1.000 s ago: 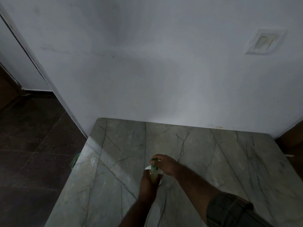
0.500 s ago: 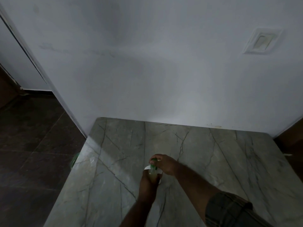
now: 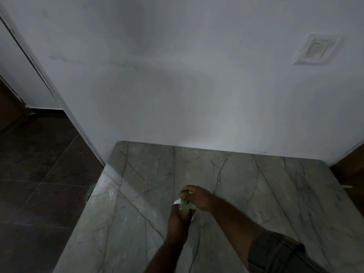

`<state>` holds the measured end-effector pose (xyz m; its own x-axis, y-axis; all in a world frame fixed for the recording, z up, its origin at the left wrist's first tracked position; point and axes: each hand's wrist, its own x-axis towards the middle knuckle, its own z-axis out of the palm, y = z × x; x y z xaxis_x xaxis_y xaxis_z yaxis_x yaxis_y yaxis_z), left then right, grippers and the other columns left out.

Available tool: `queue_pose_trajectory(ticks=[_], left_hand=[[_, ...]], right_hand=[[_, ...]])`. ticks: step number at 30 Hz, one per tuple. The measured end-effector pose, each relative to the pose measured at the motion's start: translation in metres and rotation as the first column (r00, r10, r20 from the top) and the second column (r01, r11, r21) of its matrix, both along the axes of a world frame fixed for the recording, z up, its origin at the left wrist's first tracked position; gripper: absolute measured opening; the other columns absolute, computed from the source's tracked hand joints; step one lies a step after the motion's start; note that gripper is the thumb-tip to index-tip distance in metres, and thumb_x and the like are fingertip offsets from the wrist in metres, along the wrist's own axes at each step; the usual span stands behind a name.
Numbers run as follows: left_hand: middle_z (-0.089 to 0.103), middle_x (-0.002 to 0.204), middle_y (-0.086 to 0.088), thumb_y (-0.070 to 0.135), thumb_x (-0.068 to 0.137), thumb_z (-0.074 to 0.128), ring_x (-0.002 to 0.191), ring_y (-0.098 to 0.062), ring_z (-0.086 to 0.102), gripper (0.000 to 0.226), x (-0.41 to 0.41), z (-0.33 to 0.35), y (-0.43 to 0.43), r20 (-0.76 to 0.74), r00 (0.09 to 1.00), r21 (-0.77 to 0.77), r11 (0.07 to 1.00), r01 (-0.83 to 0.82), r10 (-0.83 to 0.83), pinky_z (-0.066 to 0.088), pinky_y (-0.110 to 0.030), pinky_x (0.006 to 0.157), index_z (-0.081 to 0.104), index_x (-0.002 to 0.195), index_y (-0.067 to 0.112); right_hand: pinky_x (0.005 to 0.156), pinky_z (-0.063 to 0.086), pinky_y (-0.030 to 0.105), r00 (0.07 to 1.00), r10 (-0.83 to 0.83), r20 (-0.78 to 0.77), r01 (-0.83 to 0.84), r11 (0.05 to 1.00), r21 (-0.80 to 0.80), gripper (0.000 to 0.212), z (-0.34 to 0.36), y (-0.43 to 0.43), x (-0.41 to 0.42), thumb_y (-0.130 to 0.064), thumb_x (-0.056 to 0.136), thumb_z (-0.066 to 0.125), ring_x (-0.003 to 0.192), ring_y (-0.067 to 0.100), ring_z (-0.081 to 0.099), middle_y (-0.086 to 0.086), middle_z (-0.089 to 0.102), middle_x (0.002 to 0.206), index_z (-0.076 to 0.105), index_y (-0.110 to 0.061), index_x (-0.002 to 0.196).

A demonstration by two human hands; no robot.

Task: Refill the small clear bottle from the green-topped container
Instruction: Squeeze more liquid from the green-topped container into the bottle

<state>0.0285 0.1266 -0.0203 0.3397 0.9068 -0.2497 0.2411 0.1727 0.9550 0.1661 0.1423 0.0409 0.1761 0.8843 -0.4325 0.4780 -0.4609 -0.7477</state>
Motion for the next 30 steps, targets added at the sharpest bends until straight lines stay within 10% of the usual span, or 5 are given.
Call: queue_pose_trajectory(ticks=[4, 8, 30], left_hand=[[0.07, 0.101, -0.014, 0.053, 0.069, 0.056, 0.094, -0.03, 0.066, 0.059, 0.001, 0.003, -0.003, 0.08, 0.996, -0.069, 0.997, -0.031, 0.036, 0.056, -0.045, 0.081, 0.062, 0.111, 0.012], [0.069, 0.098, -0.008, 0.02, 0.09, 0.061, 0.086, -0.017, 0.067, 0.015, -0.001, 0.004, -0.006, -0.013, 1.0, -0.012, 1.0, -0.003, 0.003, 0.055, -0.019, 0.064, 0.06, 0.105, 0.018], [0.069, 0.093, 0.004, 0.013, 0.084, 0.073, 0.08, -0.007, 0.068, 0.032, -0.003, 0.001, -0.001, -0.068, 0.998, 0.043, 0.999, 0.015, -0.013, 0.054, -0.017, 0.061, 0.058, 0.112, 0.02]], right_hand=[[0.091, 0.043, 0.028, 1.0, 0.019, 0.017, -0.019, 1.0, 0.018, 0.024, -0.001, -0.002, -0.001, -0.033, 0.095, 0.057, 0.113, 0.015, 0.057, -0.003, 0.067, 0.117, 0.067, -0.019, 0.112], [0.094, 0.044, 0.032, 1.0, 0.023, -0.007, -0.023, 1.0, 0.01, 0.023, -0.002, -0.004, 0.0, -0.033, 0.096, 0.056, 0.111, 0.015, 0.059, -0.002, 0.067, 0.117, 0.067, -0.02, 0.112], [0.091, 0.043, 0.031, 0.999, 0.042, 0.001, -0.042, 0.999, -0.02, 0.028, 0.003, -0.003, 0.001, -0.04, 0.096, 0.055, 0.116, 0.018, 0.055, 0.001, 0.065, 0.122, 0.064, -0.021, 0.114]])
